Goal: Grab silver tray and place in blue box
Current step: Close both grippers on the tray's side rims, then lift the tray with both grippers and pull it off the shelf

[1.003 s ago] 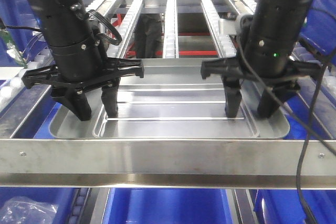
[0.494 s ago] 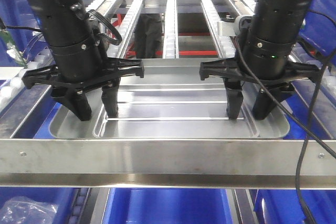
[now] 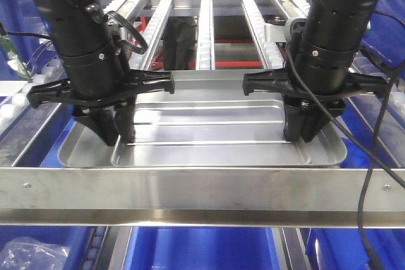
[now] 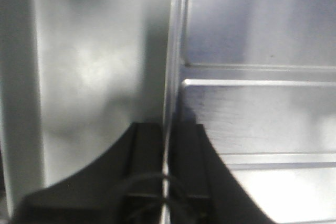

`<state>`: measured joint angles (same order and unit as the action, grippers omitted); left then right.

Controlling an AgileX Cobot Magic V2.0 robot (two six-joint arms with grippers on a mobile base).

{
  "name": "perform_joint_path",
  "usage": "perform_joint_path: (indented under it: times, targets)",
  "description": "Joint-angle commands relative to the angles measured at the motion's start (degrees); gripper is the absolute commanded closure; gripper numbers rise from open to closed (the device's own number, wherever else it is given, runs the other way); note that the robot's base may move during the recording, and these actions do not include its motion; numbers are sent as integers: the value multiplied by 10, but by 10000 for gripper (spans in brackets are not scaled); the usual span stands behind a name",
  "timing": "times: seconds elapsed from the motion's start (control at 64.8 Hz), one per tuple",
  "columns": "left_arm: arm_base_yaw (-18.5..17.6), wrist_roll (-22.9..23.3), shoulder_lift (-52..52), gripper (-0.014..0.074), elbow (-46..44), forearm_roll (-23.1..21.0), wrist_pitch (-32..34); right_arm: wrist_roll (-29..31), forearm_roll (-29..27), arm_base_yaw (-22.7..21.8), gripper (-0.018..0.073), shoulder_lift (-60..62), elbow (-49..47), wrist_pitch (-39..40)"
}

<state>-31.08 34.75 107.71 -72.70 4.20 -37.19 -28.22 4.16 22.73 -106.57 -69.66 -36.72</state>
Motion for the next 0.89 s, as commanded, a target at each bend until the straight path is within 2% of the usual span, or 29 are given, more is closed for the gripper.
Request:
perform_joint_path:
  times: [0.0,0.309,0.447,0.617,0.772,0.88]
  targets:
    - [2,5,-28,697,-15,2,3,1,5,0,498,25,-17,18]
    - [2,5,-28,701,-17,5,12,1,5,0,498,26,-17,14]
    - [2,5,-40,700,-44,19,-42,-8,2,1,498,56,-23,-23]
    - [-1,7,-103,700,-56,24,-76,-25,3,10,496,134,-21,-47]
    - [-20,22,-157,700,-23,30,-94,-47,5,31,496,184,13,-56]
    - [-35,52,-201,700,23,32,-91,-77,18,55,496,218,65,-41]
